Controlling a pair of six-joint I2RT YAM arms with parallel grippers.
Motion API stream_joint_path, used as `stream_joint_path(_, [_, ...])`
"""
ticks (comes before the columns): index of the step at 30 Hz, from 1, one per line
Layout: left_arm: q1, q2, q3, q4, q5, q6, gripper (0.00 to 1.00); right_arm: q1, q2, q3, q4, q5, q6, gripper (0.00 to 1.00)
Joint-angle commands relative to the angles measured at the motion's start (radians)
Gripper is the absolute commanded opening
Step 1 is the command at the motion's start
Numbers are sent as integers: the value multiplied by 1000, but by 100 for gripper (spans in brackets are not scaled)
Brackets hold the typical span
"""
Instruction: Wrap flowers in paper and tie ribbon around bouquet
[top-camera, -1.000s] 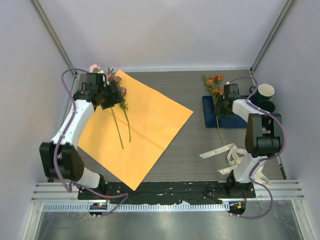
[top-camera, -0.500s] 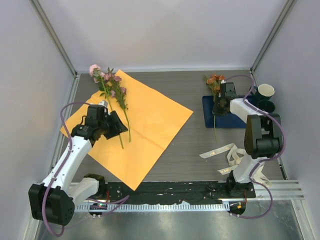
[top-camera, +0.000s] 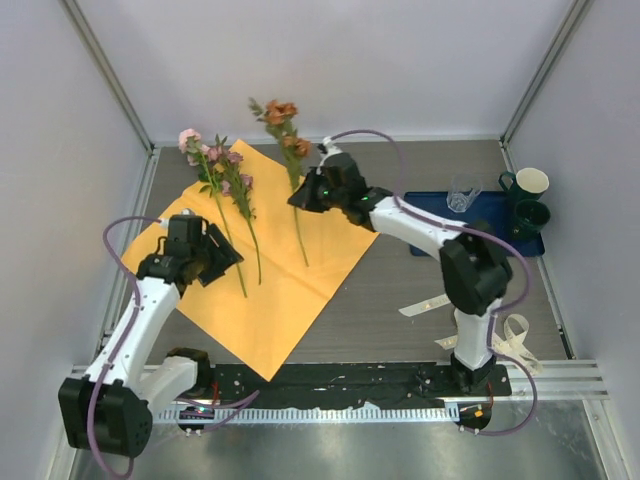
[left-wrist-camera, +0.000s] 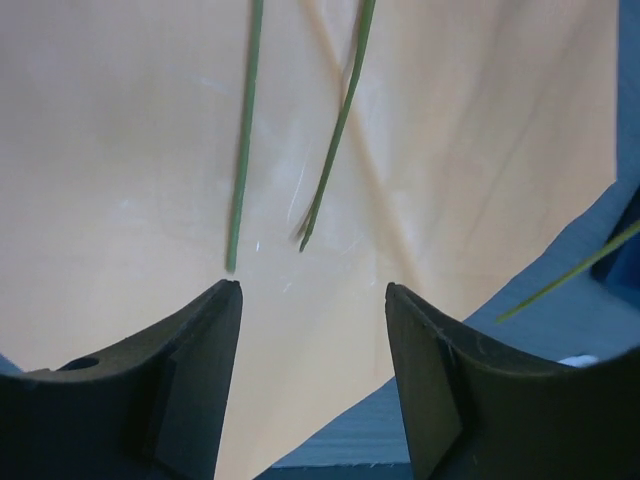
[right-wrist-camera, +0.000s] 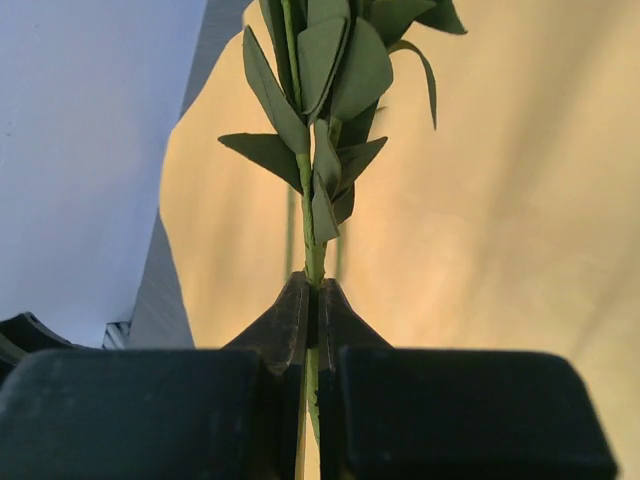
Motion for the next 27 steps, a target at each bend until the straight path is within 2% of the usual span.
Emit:
stream_joint_path(1, [126,134,152,36,130,16,64,67,162,147,142,-25,135,0])
stream_joint_path(5, [202,260,218,74,185,14,60,96,274,231,174,-8,195,0])
stream_joint_path(10, [202,257,161,151,210,-37,59,104,393,269,216,-34,297,0])
stream_joint_path(17, [200,240,77,169,235,-48,57,119,514,360,200,-57,313,4])
stream_joint_path(22, [196,151,9,183,265,-77,51,132,568,412,183,-79,304,17])
stream_joint_path(23, [196,139,-9,181,265,-80,50,135,573,427,161,-83,290,25])
stream_joint_path(27, [196,88,-29,159,273,-86,49,132,538,431,78,-82,219,36])
